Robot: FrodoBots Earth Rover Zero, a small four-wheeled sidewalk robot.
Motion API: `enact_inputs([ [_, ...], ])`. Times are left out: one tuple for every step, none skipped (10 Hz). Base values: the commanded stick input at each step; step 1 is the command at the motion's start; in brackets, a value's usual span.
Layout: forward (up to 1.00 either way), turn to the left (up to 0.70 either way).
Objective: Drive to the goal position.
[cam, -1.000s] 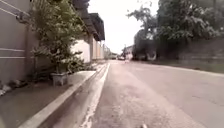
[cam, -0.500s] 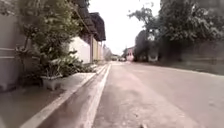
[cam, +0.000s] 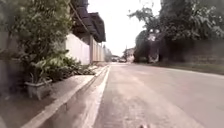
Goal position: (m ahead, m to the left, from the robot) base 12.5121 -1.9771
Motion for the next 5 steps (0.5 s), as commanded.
enact_inputs([
  [0.7, 0.0],
  [0.7, 0.0],
  [0.7, 0.0],
  [0.7, 0.0],
  [0.7, 0.0],
])
